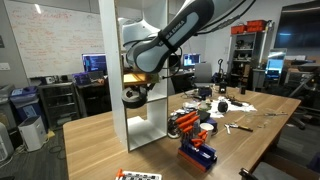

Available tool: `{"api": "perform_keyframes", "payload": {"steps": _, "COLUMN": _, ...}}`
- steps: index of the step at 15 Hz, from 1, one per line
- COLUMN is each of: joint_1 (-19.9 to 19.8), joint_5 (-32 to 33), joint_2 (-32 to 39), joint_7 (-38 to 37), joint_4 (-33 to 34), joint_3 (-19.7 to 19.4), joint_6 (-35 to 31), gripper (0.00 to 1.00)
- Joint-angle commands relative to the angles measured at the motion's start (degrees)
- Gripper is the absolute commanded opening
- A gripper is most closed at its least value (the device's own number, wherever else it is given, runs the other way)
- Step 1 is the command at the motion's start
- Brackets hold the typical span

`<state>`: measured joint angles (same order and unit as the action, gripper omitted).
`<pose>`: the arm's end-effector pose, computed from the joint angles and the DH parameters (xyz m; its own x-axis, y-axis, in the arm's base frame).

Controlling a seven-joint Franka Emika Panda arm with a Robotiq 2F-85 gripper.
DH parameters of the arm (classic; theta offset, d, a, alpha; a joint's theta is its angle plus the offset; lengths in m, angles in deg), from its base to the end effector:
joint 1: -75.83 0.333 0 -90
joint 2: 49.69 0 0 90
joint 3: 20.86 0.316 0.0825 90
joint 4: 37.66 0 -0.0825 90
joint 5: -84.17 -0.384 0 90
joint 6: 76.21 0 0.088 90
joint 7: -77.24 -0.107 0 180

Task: Put the black tape on the pair of scissors

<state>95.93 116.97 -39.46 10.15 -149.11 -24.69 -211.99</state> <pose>0.5962 0.1692 0.4174 0.7648 -0.4192 0.4892 -0.5056 -0.8612 0.0525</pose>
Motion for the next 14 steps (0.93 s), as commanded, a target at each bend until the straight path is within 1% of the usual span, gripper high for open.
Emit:
{"api": "perform_keyframes", "payload": {"steps": 1, "joint_1": -3.9, "joint_5": 5.0, "joint_2": -2.9, "joint_7": 1.7, "joint_4": 2.3, "joint_3": 2.1, "joint_6": 0.2, "gripper": 0.08}}
{"api": "perform_keyframes", "payload": {"steps": 2, "joint_1": -4.6, "joint_5": 8.2, "joint_2": -3.0, "joint_7": 1.9, "joint_4": 3.0, "joint_3": 2.0, "joint_6": -0.3, "gripper": 0.08}}
{"api": "perform_keyframes", "payload": {"steps": 7, "joint_1": -9.2, "joint_5": 16.6, "joint_2": -0.7, "joint_7": 2.6, "joint_4": 7.6, "joint_3": 1.8, "joint_6": -4.8, "gripper": 0.08}}
{"api": "perform_keyframes", "payload": {"steps": 10, "joint_1": -11.3, "joint_5": 18.0, "joint_2": 2.5, "joint_7": 1.3, "joint_4": 9.7, "joint_3": 1.5, "joint_6": -8.1, "gripper": 0.08}}
{"api": "perform_keyframes", "payload": {"steps": 14, "joint_1": -12.1, "joint_5": 16.7, "joint_2": 8.3, "joint_7": 1.7, "joint_4": 12.3, "joint_3": 1.1, "joint_6": -9.9, "gripper": 0.08}}
